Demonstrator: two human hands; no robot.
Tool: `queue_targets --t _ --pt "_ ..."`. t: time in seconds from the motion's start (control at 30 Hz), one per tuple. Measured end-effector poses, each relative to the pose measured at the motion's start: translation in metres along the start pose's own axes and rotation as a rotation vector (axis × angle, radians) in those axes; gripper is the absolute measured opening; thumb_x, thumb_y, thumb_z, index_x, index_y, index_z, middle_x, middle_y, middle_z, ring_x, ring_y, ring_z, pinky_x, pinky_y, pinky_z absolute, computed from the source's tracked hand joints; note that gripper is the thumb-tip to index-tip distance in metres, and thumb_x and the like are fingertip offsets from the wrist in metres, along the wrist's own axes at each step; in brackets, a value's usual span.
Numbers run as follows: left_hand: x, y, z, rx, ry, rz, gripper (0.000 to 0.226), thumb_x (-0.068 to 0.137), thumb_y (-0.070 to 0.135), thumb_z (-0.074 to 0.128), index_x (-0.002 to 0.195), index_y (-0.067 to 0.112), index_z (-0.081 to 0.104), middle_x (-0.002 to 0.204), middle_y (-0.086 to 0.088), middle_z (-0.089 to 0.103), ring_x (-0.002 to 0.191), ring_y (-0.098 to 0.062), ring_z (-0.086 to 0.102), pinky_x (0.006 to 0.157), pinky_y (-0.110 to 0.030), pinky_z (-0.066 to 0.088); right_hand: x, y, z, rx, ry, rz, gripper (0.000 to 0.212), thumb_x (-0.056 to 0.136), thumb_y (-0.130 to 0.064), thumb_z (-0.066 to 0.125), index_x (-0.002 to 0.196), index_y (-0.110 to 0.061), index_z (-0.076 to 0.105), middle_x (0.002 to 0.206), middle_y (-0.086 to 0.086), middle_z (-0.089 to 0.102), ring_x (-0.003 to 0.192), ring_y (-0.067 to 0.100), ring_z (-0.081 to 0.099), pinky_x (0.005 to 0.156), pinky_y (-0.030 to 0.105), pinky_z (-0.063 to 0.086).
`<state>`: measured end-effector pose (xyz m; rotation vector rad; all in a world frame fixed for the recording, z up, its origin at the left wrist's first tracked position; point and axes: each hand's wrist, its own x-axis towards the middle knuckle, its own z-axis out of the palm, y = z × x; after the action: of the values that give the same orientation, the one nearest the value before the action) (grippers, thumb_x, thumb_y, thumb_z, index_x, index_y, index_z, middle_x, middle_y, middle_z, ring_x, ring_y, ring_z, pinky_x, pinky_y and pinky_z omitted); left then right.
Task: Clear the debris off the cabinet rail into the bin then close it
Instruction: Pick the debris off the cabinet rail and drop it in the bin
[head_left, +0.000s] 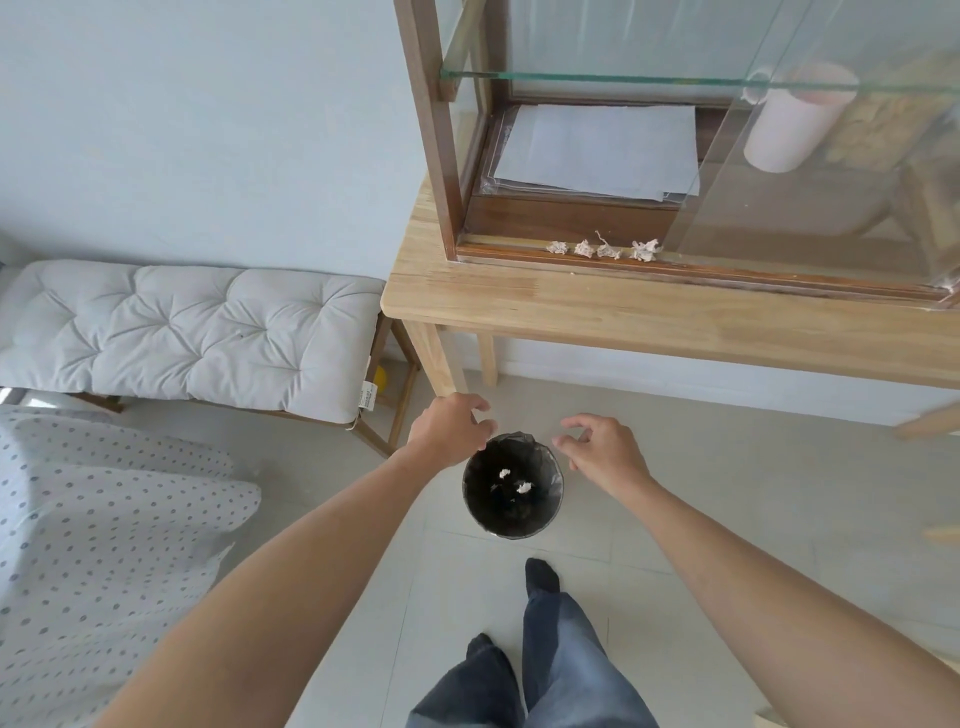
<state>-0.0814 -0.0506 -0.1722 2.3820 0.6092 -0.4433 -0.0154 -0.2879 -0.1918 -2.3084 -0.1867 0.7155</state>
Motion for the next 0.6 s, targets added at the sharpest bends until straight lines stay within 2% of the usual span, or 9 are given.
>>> queue_targets --t 0.07,0.17,0.23,0.37,0.53,0.6 --pt "-0.002 0.003 -0.005 -0.031 0.014 0.012 0.038 0.104 0.038 0.068 0.139 0.024 0.069 0.084 0.010 0.077 0.082 -0.008 0.072 0.061 -0.022 0.046 -0.001 -0.003 -0.005 0.021 0.025 -0.017 0.032 0.092 -0.043 0.074 0.122 -0.031 0.079 0.057 -0.016 0.074 0.070 0.005 0.073 0.080 0.033 0.059" --pt "-0.007 0.011 -0.017 -0.071 0.056 0.039 0.039 0.104 0.038 0.068 0.140 0.024 0.068 0.080 0.013 0.075 0.077 -0.006 0.071 0.057 -0.020 0.045 -0.004 -0.012 -0.012 0.041 0.071 -0.056 0.032 0.093 -0.044 0.075 0.122 -0.031 0.079 0.067 -0.005 0.076 0.078 0.013 0.074 0.089 0.038 0.060" --pt "-0.012 0.017 -0.027 -0.077 0.089 0.078 0.040 0.104 0.039 0.067 0.141 0.025 0.067 0.078 0.014 0.075 0.074 -0.005 0.070 0.057 -0.022 0.048 -0.008 -0.020 -0.019 0.074 0.103 -0.074 0.028 0.094 -0.043 0.076 0.119 -0.032 0.080 0.066 -0.004 0.075 0.074 0.013 0.072 0.085 0.037 0.059" --pt "-0.021 0.031 -0.050 -0.081 0.169 0.163 0.041 0.104 0.044 0.065 0.141 0.027 0.067 0.076 0.014 0.076 0.069 -0.004 0.068 0.061 -0.026 0.052 -0.019 -0.039 -0.035 0.147 0.168 -0.130 0.023 0.095 -0.043 0.075 0.116 -0.035 0.080 0.057 -0.009 0.072 0.055 0.002 0.063 0.070 0.031 0.051" --pt "-0.025 0.052 -0.076 -0.081 0.244 0.253 0.040 0.103 0.046 0.066 0.137 0.025 0.070 0.087 0.007 0.077 0.083 -0.014 0.072 0.075 -0.035 0.060 -0.030 -0.065 -0.060 0.222 0.246 -0.175 0.023 0.095 -0.043 0.076 0.116 -0.033 0.082 0.066 0.001 0.075 0.053 -0.001 0.063 0.068 0.030 0.048" --pt "-0.026 0.061 -0.086 -0.096 0.272 0.286 0.038 0.103 0.044 0.068 0.134 0.022 0.071 0.087 0.006 0.077 0.082 -0.015 0.071 0.070 -0.032 0.056 -0.031 -0.076 -0.071 0.241 0.281 -0.206 0.019 0.095 -0.041 0.076 0.112 -0.034 0.082 0.062 -0.003 0.074 0.054 -0.001 0.063 0.066 0.029 0.048"
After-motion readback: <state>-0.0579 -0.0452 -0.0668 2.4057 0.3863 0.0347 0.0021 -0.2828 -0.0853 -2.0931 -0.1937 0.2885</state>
